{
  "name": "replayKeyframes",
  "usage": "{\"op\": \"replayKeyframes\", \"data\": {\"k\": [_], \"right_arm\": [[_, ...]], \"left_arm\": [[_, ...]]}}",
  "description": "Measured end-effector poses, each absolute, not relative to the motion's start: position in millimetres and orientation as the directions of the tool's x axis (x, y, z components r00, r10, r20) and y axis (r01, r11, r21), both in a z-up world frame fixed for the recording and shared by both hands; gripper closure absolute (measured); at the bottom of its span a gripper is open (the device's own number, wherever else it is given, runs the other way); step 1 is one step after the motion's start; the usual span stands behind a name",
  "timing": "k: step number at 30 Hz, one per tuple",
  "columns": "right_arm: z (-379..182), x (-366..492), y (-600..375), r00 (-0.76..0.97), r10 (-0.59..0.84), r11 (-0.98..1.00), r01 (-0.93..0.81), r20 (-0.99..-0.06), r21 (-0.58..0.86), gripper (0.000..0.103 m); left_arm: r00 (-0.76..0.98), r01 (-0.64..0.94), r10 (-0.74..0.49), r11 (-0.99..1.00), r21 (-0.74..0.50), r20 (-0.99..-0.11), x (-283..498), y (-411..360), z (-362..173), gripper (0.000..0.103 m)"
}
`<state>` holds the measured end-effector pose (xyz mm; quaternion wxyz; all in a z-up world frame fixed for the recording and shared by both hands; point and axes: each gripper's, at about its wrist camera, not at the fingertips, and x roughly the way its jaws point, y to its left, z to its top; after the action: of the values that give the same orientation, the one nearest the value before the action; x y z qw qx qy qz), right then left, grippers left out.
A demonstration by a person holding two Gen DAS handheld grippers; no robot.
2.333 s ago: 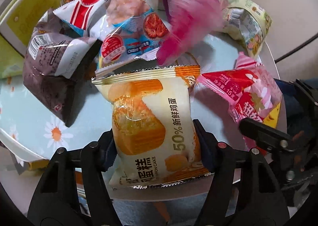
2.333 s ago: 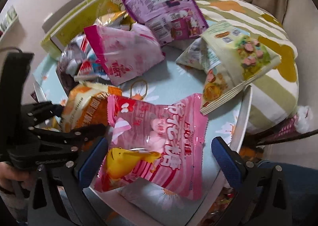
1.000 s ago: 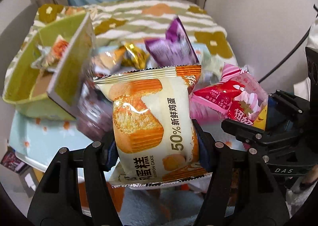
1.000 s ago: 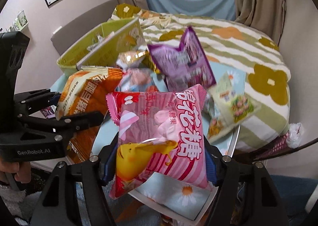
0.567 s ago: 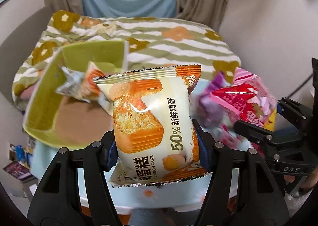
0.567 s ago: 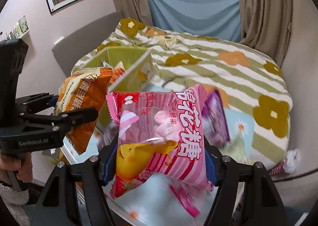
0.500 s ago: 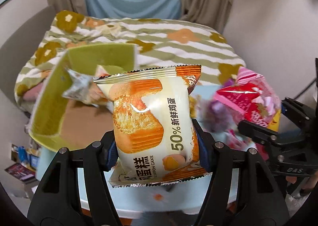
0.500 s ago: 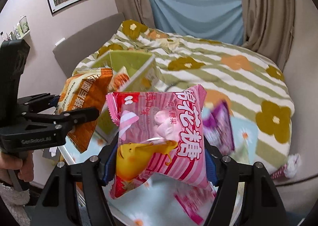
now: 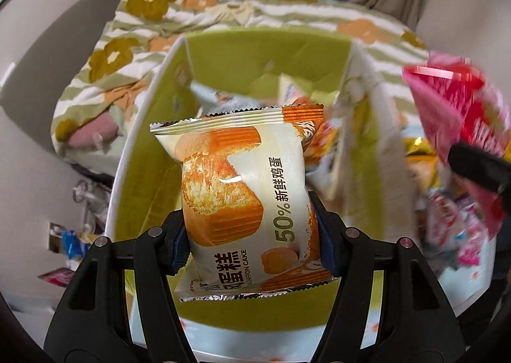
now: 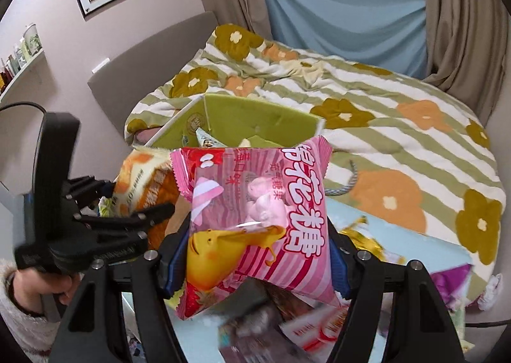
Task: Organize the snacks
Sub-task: 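Carry both packets into the yellow box and open both tools to release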
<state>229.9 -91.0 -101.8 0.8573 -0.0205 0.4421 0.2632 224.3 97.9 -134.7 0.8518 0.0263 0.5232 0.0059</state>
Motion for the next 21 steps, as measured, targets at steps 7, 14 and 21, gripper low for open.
{"op": "replayKeyframes", "data": {"k": [7, 14, 21], "right_arm": [[-122.4, 246.1, -66.8, 0.440, 0.401, 0.878, -0.434, -0.803, 0.200, 0.036], [-129.8, 252.0, -62.6, 0.425, 0.396, 0.888, -0.401, -0.814, 0.223, 0.036], [-128.1, 264.1, -46.9, 0.377, 0.451, 0.843, -0.478, -0.809, 0.247, 0.035]], "left_arm": [[0.418, 0.042, 0.040, 0.997, 0.063, -0.908, 227.7, 109.2, -159.2, 0.032], [0.435, 0.024, 0.054, 0.997, 0.072, -0.899, 221.1, 110.1, -156.5, 0.000], [0.438, -0.046, 0.111, 0.994, 0.101, -0.892, 204.0, 116.1, -147.1, 0.000]]}}
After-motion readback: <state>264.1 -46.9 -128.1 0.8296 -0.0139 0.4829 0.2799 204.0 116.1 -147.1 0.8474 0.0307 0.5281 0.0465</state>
